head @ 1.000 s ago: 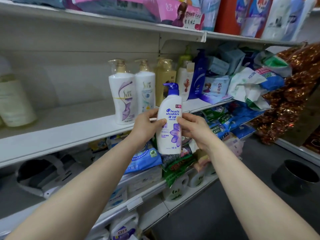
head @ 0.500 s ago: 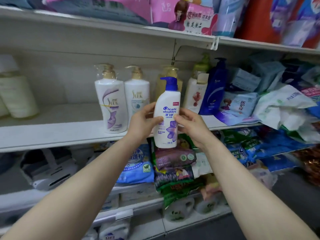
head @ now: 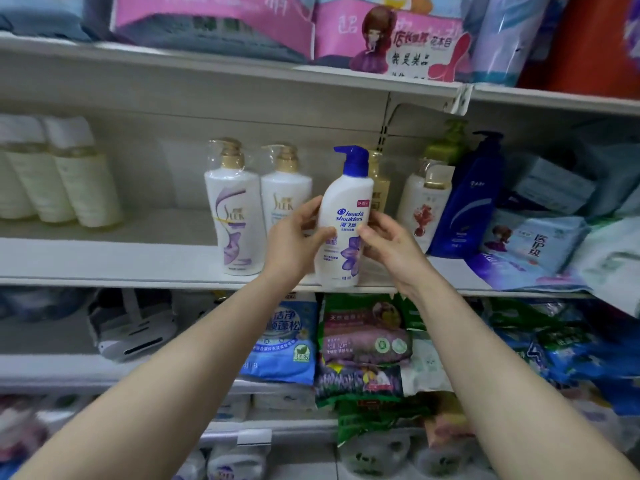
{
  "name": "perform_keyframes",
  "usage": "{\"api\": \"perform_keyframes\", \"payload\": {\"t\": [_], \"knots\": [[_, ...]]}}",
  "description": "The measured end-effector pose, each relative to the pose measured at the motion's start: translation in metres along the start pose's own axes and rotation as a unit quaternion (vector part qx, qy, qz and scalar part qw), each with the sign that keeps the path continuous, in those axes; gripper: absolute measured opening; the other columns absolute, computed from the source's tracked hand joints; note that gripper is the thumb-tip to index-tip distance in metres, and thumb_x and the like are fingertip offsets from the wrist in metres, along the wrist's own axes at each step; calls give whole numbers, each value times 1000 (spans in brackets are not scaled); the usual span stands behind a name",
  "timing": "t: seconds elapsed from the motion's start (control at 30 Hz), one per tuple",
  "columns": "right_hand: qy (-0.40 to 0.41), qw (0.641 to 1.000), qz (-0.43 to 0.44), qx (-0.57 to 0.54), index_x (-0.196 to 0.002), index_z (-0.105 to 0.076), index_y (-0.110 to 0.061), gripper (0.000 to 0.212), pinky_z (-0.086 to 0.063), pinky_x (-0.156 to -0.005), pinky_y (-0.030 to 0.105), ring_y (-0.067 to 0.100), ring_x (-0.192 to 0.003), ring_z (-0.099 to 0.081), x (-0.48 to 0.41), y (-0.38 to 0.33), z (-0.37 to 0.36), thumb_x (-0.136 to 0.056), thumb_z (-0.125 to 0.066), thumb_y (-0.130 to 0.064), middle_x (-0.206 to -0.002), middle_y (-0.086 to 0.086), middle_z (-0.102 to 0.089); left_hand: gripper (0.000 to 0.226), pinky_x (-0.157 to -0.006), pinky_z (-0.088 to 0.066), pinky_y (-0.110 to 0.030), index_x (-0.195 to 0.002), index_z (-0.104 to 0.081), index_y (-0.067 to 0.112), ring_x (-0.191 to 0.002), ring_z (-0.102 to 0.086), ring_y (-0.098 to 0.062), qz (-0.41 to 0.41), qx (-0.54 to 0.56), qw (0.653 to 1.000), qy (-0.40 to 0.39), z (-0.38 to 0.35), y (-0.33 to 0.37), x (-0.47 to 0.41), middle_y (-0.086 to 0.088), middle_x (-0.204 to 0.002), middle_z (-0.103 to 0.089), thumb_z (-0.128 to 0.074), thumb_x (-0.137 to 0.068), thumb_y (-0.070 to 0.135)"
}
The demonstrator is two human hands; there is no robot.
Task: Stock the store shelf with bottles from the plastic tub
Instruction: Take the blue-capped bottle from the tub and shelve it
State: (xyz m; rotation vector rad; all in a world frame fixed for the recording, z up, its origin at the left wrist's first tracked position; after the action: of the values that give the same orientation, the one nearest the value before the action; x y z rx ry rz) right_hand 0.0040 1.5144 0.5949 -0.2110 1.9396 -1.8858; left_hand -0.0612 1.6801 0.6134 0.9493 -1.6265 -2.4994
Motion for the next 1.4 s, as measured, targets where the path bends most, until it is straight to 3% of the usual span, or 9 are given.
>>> {"api": "perform_keyframes", "payload": {"t": [0.2,0.3,0.4,0.53,0.63,0.77,1.07,1.2,1.4], "knots": [[-10,1000,-7,2,-144,-50,-18,47,-54,-99,36,15,-120,-63,-11,15,5,-98,-60,-14,-132,0,-65,54,-90,-54,-22,-135,-58,33,-100,-64,4,-55,-77,994,63,-7,1,11,12,-119,-70,-70,-87,11],[-30,997,15,70,-145,-45,-26,60,-53,-99,32,6,-117,-61,-9,17,6,-91,-70,-11,-128,-10,-64,54,-90,-55,-27,-137,-57,27,-100,-65,-5,-80,-105,988,82,-10,0,16,11,-124,-64,-69,-87,8],[-42,989,27,141,-149,-37,-32,80,-55,-87,23,5,-118,-59,-4,30,2,-84,-78,-10,-135,-9,-59,57,-89,-56,-31,-139,-51,24,-101,-61,-9,-86,-125,985,86,-15,-6,23,10,-123,-52,-68,-88,8],[26,967,69,244,-148,-38,-37,79,-53,-97,37,9,-119,-55,0,34,3,-82,-80,-29,-146,-7,-47,59,-77,-57,-29,-134,-44,28,-89,-57,-1,-78,-151,981,90,-16,-12,36,13,-112,-47,-71,-86,7],[45,969,74,231,-147,-40,-32,76,-56,-94,41,8,-104,-63,4,34,0,-83,-80,-24,-141,-6,-53,64,-78,-57,-30,-135,-42,30,-87,-54,2,-62,-166,981,77,-23,-23,46,12,-111,-48,-72,-85,5],[45,968,73,235,-143,-45,-34,71,-55,-95,47,14,-111,-65,-1,34,-4,-82,-79,-23,-131,-8,-64,68,-84,-56,-32,-137,-42,32,-95,-54,-1,-56,-177,980,67,-28,-31,51,7,-119,-50,-73,-83,3],[29,963,74,257,-137,-50,-34,59,-52,-99,47,15,-114,-61,-7,31,-21,-84,-76,-22,-128,-8,-64,64,-84,-55,-34,-134,-46,31,-94,-53,-3,-54,-171,980,82,-14,-35,47,11,-111,-48,-73,-83,4],[32,957,90,273,-135,-53,-24,55,-49,-94,34,6,-106,-56,-9,28,-37,-85,-77,-21,-129,-5,-64,63,-86,-55,-38,-133,-47,29,-94,-55,-6,-51,-159,982,91,4,-41,44,7,-111,-50,-73,-82,3],[82,948,99,291,-139,-44,-27,65,-53,-96,45,15,-115,-61,-10,31,-36,-83,-78,-25,-134,-5,-60,69,-90,-55,-35,-139,-46,30,-96,-55,-5,-59,-160,984,50,-1,-47,44,6,-116,-50,-72,-82,1]]}}
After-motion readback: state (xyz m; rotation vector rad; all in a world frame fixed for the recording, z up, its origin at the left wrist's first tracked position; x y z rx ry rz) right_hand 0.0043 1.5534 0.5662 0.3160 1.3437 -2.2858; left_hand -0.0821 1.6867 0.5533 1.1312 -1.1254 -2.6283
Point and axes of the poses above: each hand's wrist, its own x-axis away from the middle knuckle, its own z-axis out of the back of the hand, y = z × x, the point moved 8 cm from there along -x, towards the middle knuckle
